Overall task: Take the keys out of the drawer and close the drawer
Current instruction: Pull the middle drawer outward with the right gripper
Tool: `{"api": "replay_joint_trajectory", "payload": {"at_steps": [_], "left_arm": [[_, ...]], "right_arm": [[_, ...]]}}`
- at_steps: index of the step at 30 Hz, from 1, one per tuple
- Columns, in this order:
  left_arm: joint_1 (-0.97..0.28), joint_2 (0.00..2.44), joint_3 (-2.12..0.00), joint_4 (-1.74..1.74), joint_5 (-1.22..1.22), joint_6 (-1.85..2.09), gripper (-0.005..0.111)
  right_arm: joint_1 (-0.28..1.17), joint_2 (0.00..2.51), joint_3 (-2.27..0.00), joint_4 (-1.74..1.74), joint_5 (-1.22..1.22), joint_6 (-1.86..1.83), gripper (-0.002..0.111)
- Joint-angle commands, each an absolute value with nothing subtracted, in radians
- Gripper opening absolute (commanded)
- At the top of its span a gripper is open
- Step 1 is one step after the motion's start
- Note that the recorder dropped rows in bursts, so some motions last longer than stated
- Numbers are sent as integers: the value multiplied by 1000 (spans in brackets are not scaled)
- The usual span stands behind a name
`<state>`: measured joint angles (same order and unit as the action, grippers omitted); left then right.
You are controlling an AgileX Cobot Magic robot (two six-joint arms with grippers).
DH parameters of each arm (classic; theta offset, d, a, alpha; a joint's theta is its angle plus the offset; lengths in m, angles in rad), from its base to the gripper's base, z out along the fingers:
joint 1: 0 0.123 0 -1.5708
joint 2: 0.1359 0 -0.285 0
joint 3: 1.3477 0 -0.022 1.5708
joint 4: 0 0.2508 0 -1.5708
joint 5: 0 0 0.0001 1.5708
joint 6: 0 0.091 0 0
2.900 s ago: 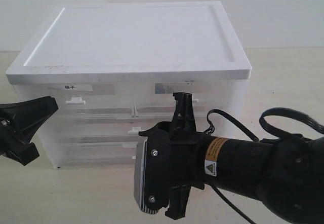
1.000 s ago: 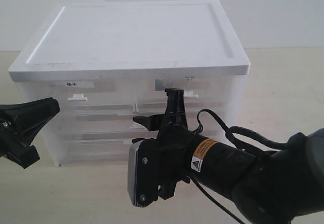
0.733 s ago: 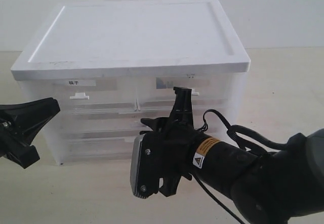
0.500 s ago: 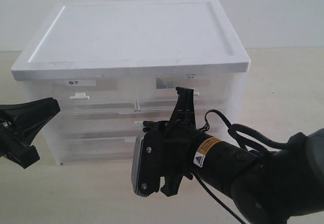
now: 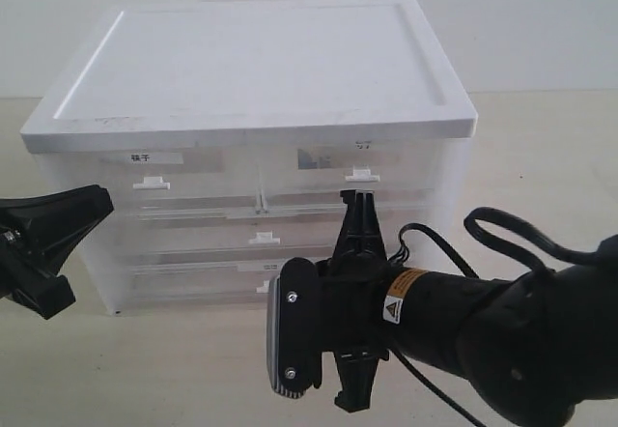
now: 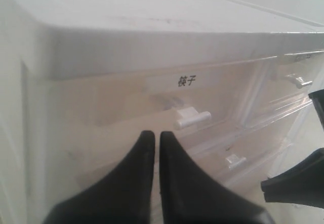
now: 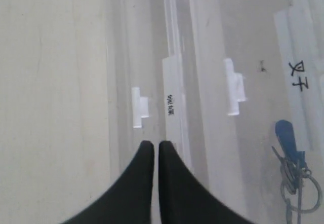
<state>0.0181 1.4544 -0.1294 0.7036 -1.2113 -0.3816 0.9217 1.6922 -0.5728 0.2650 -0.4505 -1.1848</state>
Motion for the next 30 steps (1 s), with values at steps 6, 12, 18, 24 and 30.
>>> {"api": "replay_joint_trajectory", "payload": {"at_steps": [6,12,18,24,30], "left_arm": [[19,1461,-134,695,-1221,-379,4],[19,1461,-134,699,-1221,-381,4],[19,1461,-134,699,-1221,-381,4],[19,1461,-134,699,-1221,-381,4],[19,1461,-134,699,-1221,-381,4]], "right_arm": [[919,1638,-570,252,-475,-1177,11],[919,1667,-572,227,-596,-1180,37],[919,1719,-605,168,-623,-1178,37],[919,1763,-664,180,-617,-1178,37],[919,1781,-666,228,-618,-1193,32]]}}
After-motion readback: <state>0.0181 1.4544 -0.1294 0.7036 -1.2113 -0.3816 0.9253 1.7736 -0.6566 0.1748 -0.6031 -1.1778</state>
